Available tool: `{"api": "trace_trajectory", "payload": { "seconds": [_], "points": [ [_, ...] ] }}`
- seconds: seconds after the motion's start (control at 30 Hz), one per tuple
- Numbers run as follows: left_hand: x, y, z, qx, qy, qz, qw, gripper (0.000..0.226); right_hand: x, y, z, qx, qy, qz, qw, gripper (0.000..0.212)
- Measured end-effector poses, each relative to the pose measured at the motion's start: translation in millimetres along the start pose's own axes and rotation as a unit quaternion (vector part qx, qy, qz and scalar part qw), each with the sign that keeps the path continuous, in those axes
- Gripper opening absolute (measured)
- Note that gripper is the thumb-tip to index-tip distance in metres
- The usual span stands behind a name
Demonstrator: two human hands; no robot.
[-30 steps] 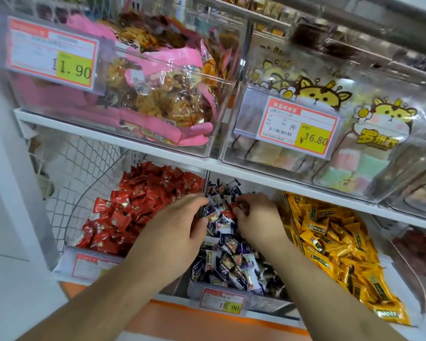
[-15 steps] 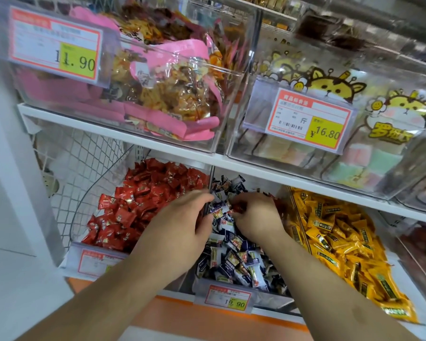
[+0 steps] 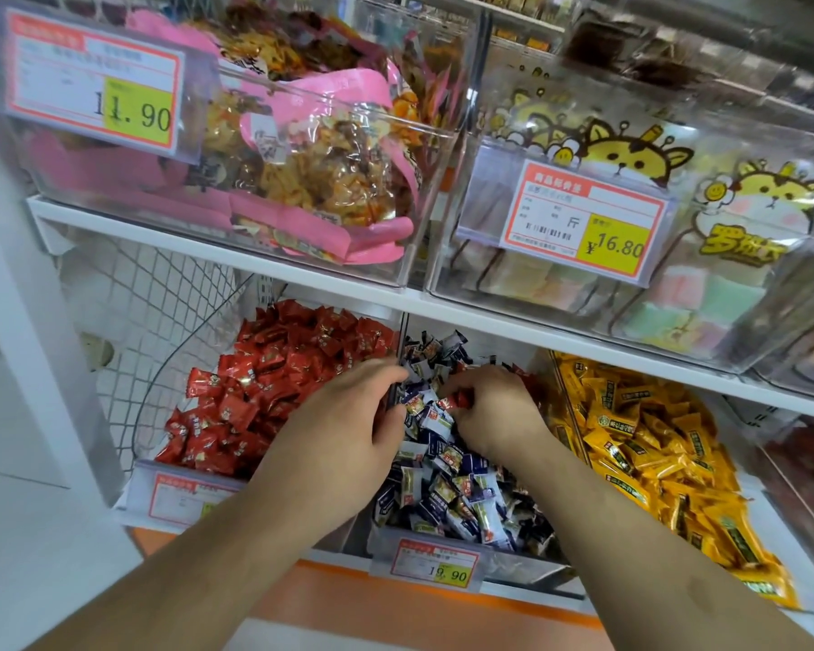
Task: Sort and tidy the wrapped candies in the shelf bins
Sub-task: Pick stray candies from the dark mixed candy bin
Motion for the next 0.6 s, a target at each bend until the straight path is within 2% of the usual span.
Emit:
{"api": "trace_trajectory", "payload": {
  "seconds": [0.1,0.4,0.53,0.6],
  "points": [
    [0,0,0,-0.001,0.003,0.001,1.0,0.043,-2,0,0,0.011,-0.012,-0.018,1.0,0.015],
    [-4,0,0,-0.003,0.012,-0.002,1.0,0.044,-48,26,10,0.054,-0.104,-0.125,0.985,0.014],
    [-13,1,-13,0.015,0.044,-0.039,0.998,0.04,-70,61,35,0.067,-0.222,-0.105,0.967,0.012],
    [-18,4,-21,-0.001,0.086,-0.04,0.996,0.034,-75,75,48,0.045,-0.247,-0.103,0.962,0.014]
  ]
}}
Point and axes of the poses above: each hand's wrist, its own y-axis away from the middle knuckle, its own x-axis out of the palm, z = x × y, the point moved 2 cm from there along -y, towards the middle knuckle, and after that the axes turned 13 degrees about -z, right-handed, at the moved point
